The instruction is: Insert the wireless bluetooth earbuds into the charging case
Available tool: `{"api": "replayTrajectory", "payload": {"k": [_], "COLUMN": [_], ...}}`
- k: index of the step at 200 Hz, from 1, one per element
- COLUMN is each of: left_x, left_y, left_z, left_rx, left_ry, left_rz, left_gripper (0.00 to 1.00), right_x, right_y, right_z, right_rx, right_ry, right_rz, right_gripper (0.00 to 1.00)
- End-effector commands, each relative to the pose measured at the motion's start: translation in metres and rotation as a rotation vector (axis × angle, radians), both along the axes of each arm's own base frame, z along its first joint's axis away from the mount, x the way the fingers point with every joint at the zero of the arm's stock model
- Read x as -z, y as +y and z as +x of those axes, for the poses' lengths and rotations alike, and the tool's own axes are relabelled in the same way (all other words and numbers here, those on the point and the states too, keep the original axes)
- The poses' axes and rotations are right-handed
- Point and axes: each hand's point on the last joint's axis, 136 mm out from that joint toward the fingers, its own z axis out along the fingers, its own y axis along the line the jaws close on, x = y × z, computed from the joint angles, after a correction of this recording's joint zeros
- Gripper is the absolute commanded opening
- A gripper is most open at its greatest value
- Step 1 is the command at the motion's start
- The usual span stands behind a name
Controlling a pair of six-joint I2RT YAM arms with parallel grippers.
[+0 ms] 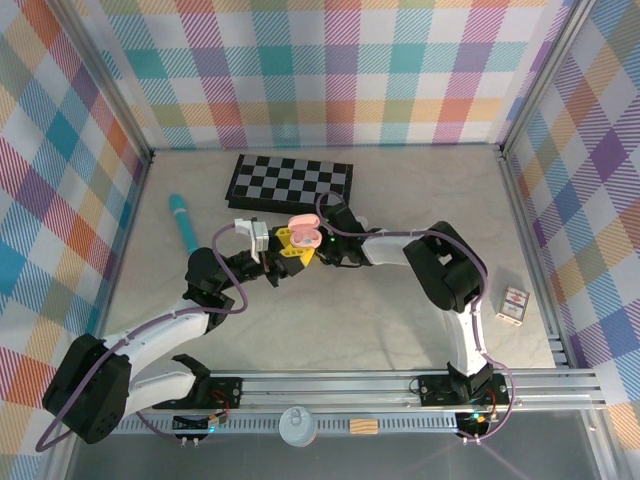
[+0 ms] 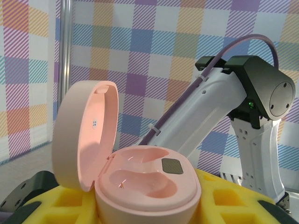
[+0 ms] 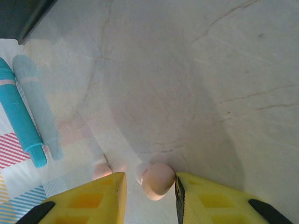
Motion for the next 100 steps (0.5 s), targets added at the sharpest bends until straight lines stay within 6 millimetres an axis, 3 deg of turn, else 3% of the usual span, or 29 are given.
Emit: {"api": "replayTrajectory", "payload": {"k": [1, 50, 100], "left_x": [-0.0094, -0.0081, -0.007], "left_y": [0.0056, 0.0057, 0.0063], "left_z": [-0.0012, -0.0007, -0.0004], "left_rx": [-0.019, -0.022, -0.029], "left_ry": [-0.045, -0.043, -0.041], "left_rz": [-0.012, -0.008, -0.002], "left_gripper": [0.33, 0.33, 0.33], "right_x": [-0.0013, -0.0012, 0.0036], "right_y": [0.0106, 0.0136, 0.0198], "right_z": [0.0041, 0.0046, 0.0017], "right_rx": [-0.016, -0.05, -0.093], "right_ry": [-0.001, -0.009, 0.0], "right_rz": [0.036, 0.022, 0.033], "right_gripper": [0.32, 0.25, 0.24]}}
